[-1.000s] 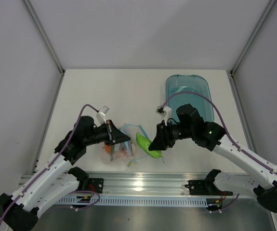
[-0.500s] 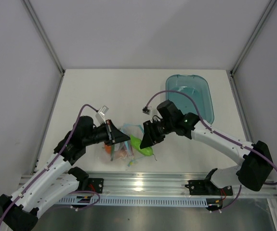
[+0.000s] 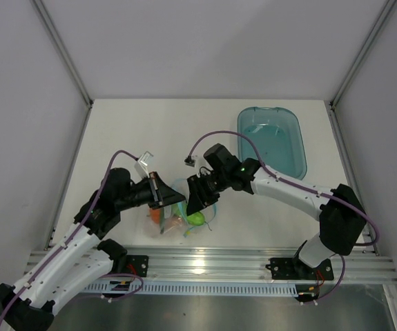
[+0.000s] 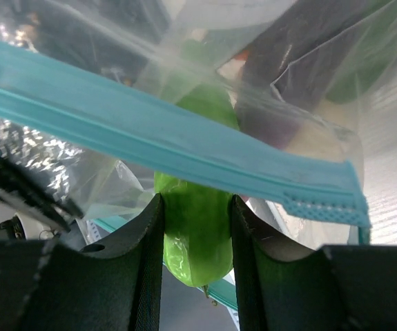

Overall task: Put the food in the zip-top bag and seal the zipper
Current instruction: Place the fake vegetable in the zipper food storage bag.

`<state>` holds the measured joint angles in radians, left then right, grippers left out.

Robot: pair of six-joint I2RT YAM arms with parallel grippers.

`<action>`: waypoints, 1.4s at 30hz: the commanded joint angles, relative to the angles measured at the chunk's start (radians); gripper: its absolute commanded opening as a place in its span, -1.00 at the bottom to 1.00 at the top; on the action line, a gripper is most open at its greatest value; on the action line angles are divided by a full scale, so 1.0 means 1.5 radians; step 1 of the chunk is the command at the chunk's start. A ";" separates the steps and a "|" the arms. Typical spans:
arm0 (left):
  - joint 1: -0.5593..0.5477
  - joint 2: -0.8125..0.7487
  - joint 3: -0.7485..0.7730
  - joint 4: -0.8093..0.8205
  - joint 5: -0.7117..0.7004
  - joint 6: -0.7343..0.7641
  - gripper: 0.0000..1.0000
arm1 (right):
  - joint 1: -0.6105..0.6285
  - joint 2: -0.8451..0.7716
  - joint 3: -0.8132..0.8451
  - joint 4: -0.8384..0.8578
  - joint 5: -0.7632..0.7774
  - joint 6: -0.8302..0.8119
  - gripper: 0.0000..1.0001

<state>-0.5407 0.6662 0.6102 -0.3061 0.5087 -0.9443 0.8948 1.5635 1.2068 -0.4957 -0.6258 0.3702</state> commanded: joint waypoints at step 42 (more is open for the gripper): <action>0.003 -0.015 0.006 0.025 -0.002 -0.021 -0.99 | 0.016 -0.149 -0.052 -0.047 0.097 -0.041 0.22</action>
<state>-0.5407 0.6586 0.6079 -0.3069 0.5076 -0.9573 0.9138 1.4158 1.1316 -0.5674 -0.5106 0.2928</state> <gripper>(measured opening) 0.004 0.612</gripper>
